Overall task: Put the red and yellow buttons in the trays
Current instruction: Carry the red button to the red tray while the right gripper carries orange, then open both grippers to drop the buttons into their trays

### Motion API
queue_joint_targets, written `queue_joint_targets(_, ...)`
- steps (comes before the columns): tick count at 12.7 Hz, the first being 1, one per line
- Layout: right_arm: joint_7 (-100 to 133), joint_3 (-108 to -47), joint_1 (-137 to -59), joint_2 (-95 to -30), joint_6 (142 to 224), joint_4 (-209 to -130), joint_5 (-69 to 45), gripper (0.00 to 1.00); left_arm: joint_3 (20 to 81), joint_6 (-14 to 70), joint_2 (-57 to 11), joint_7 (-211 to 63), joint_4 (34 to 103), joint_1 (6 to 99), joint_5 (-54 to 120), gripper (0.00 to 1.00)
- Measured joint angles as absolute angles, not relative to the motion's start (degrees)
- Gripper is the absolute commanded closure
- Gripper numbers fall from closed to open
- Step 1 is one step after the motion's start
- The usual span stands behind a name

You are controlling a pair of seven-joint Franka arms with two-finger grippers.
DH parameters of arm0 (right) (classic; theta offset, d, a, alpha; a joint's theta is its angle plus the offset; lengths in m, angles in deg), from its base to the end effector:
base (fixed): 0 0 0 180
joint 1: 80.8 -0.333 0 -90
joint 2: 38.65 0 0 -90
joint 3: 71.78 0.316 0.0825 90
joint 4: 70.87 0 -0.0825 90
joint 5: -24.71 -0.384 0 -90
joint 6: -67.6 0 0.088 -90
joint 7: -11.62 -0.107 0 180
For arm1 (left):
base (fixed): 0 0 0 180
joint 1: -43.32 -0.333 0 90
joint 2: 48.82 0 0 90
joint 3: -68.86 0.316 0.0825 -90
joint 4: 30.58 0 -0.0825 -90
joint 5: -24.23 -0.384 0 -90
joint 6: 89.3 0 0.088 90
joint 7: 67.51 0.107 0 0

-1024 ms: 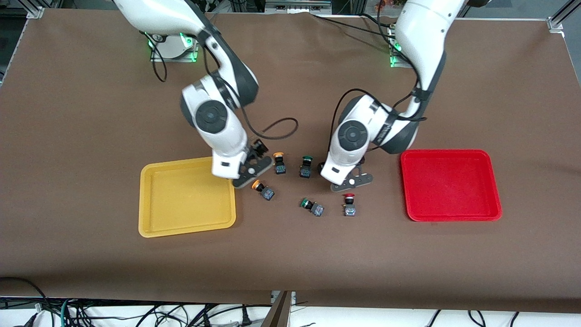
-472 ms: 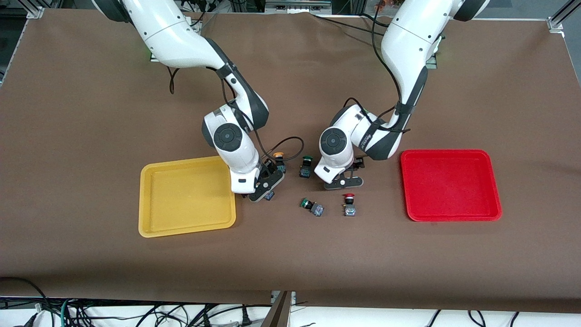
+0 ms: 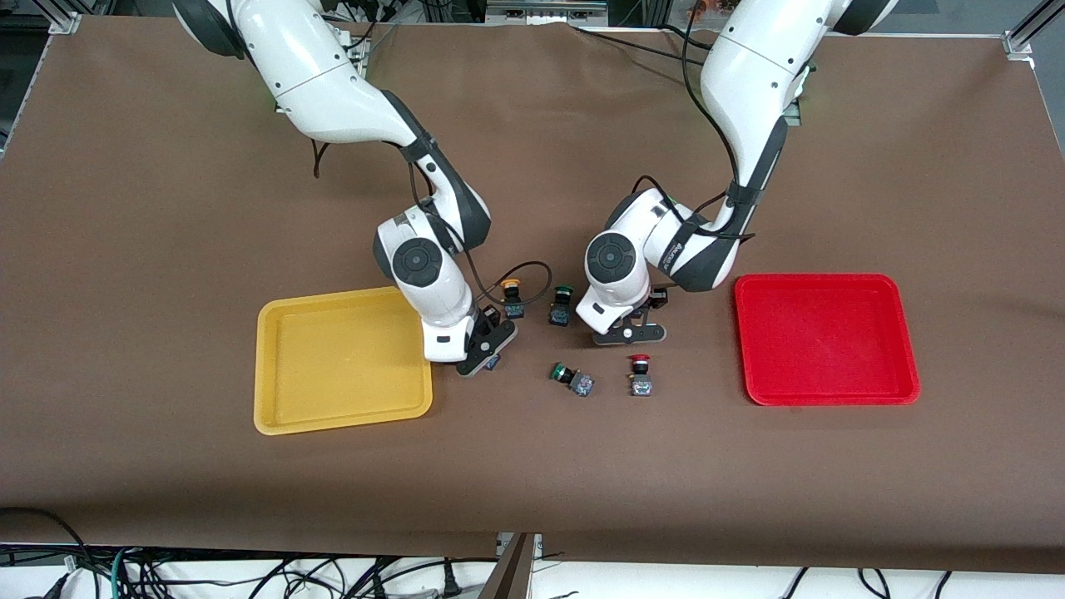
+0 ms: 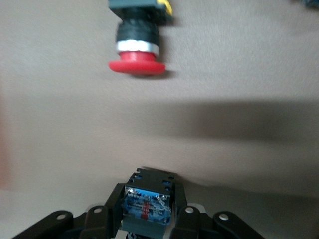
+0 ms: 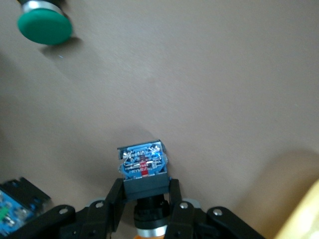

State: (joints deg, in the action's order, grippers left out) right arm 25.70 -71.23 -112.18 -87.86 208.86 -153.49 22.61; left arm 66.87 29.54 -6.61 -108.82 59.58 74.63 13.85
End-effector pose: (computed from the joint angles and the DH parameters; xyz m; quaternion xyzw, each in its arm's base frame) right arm 0.6277 0.3894 0.1912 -0.9231 -0.3753 -0.0787 0.0286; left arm 0.5697 -0.3599 0.1898 -0.9911 -0.0197 0.0557 0.1197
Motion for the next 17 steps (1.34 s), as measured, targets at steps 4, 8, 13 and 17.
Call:
queue_joint_targets(4,36.9,-71.6,-105.9,-82.9,190.5,-148.2,22.6,0.95,68.0,21.2,-14.7,-96.9,58.3,71.0,13.8,0.88)
queue_joint_targets(8,51.5,-71.8,-98.6,-82.4,188.1,-148.3,22.5,0.00,68.1,17.0,-20.3,-69.8,58.4,58.2,13.9,0.84)
queue_joint_targets(13,36.8,-66.9,-98.7,-81.9,188.1,-150.2,18.4,0.00,68.0,20.2,-14.8,-52.3,59.8,49.9,13.9,0.84)
queue_joint_targets(17,2.5,-63.2,-107.8,-81.7,188.9,-150.8,18.0,0.00,67.8,27.8,-11.0,-49.0,59.9,48.5,13.9,0.84)
